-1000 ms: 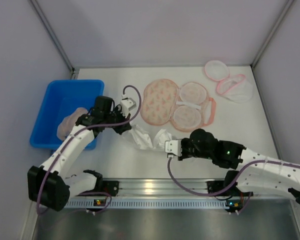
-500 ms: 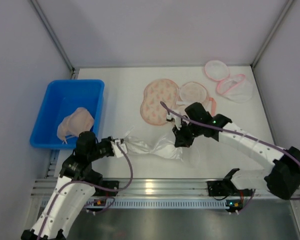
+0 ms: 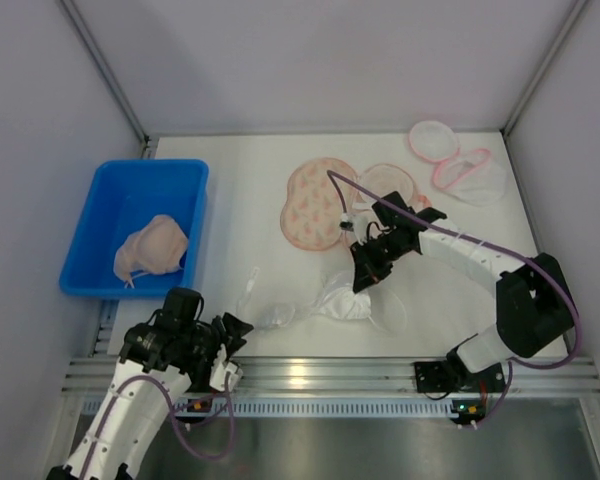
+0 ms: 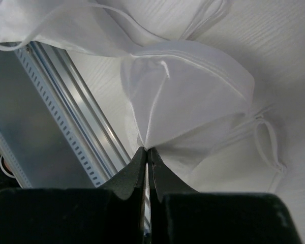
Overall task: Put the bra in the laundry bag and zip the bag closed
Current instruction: Adjust the bra at the center of the board.
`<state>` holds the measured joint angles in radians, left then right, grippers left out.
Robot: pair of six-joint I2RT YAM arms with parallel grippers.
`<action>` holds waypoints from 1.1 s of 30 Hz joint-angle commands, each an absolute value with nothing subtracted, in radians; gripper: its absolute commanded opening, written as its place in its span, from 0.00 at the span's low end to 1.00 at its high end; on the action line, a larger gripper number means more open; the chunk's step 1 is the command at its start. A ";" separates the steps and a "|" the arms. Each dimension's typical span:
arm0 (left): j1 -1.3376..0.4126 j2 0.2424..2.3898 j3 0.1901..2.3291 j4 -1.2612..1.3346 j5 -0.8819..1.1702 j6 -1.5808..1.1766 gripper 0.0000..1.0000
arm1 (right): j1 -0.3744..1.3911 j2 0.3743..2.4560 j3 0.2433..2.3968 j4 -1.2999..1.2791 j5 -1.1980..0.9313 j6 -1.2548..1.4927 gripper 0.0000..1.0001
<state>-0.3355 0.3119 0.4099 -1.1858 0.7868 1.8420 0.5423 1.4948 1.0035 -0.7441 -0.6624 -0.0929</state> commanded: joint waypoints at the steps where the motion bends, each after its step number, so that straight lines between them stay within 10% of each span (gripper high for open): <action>1: -0.334 0.296 0.463 -1.411 0.923 2.200 0.50 | 0.526 1.491 1.006 -0.695 -0.692 -0.063 0.00; 8: -0.333 0.429 0.621 -1.304 0.979 1.844 0.64 | 0.526 1.387 0.925 -0.565 -0.574 -0.069 0.00; 16: -0.334 1.018 0.874 -0.827 0.686 0.764 0.41 | 0.532 1.292 0.862 -0.515 -0.494 -0.127 0.00; 30: -0.755 1.381 0.948 -0.759 0.575 0.490 0.36 | 0.537 1.362 0.899 -0.589 -0.549 -0.124 0.00; 33: -0.746 1.373 0.930 -0.747 0.459 0.431 0.36 | 0.535 1.405 0.974 -0.757 -0.564 -0.228 0.18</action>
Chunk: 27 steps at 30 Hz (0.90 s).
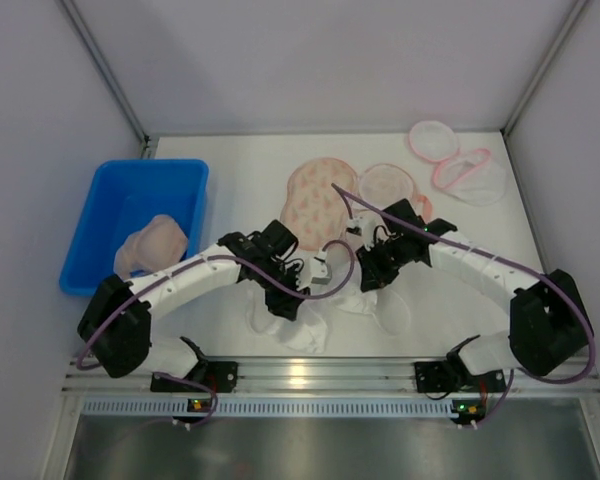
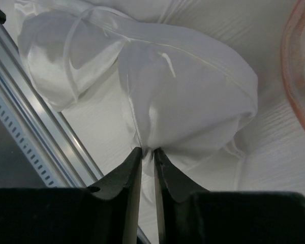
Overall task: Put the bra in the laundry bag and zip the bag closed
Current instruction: Adjust the bra at the center of the board.
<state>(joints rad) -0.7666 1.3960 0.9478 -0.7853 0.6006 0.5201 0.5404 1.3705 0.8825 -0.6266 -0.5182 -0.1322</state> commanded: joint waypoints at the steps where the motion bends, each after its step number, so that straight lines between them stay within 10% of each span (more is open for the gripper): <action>1: -0.706 1.364 0.920 -0.753 0.460 0.440 0.37 | 0.534 1.405 0.992 -0.797 -0.565 -0.254 0.23; 6: -0.548 1.338 0.965 -0.903 0.494 0.544 0.40 | 0.434 1.350 1.090 -0.963 -0.575 -0.415 0.67; 27: -0.293 1.569 1.015 -0.976 0.384 0.499 0.46 | 0.558 1.827 1.329 -0.831 -0.611 -0.764 0.60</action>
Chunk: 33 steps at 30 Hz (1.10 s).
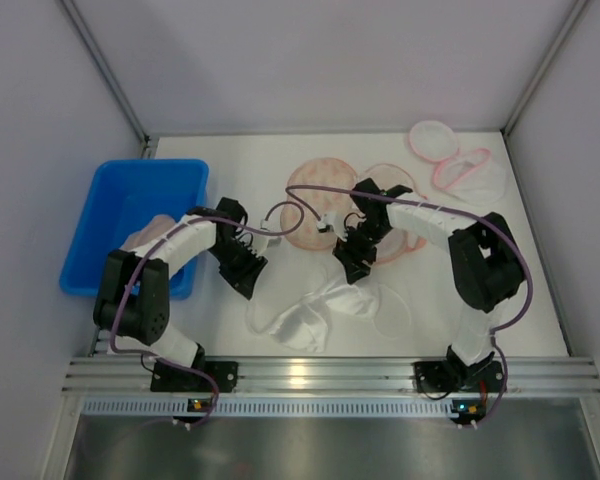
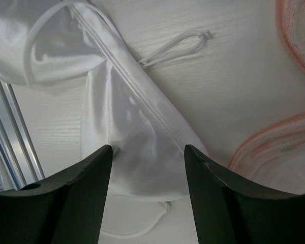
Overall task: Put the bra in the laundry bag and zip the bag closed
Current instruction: Adjust the bra at the center of the board.
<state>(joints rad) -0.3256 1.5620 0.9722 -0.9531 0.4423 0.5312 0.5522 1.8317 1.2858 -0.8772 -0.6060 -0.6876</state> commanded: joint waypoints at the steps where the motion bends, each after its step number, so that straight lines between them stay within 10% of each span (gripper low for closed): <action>1: -0.291 1.572 1.019 -0.976 0.364 0.489 0.46 | 0.563 1.827 1.319 -0.828 -0.603 -0.768 0.60; 12: -0.253 1.651 1.081 -0.959 0.450 0.461 0.46 | 0.624 1.804 1.190 -0.744 -0.522 -0.842 0.55; 21: -0.219 1.500 1.008 -0.971 0.623 0.728 0.34 | 0.624 1.781 1.134 -0.747 -0.541 -0.856 0.00; 33: -0.431 1.505 0.959 -0.979 0.546 0.724 0.42 | 0.552 1.487 0.950 -0.513 -0.528 -0.649 0.00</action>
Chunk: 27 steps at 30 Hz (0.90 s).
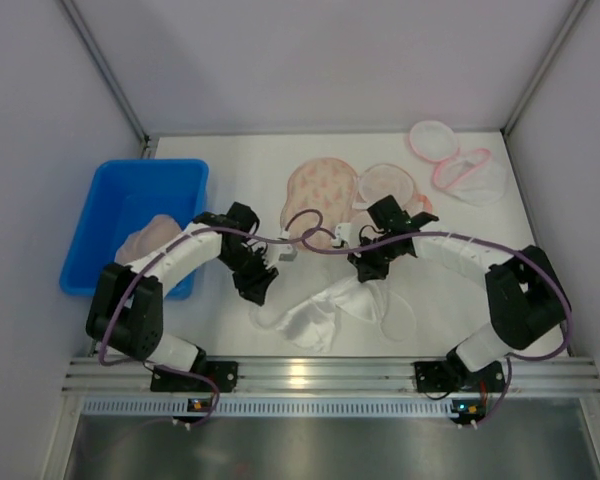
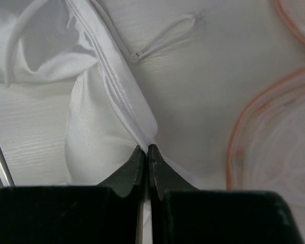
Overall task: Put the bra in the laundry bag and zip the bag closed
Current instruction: Adjust the bra at the center of the board.
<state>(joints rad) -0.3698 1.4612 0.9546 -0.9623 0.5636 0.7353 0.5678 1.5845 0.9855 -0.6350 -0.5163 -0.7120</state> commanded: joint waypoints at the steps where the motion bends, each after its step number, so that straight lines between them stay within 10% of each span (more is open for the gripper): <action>1: -0.449 1.522 0.963 -0.976 0.534 0.712 0.44 | 0.552 1.480 0.946 -0.512 -0.526 -0.640 0.00; 23: -0.784 1.851 1.083 -0.830 0.269 0.278 0.44 | 0.552 1.396 0.874 -0.482 -0.491 -0.568 0.00; 27: -0.784 1.893 1.092 -0.822 0.198 0.244 0.14 | 0.551 1.387 0.871 -0.482 -0.485 -0.566 0.00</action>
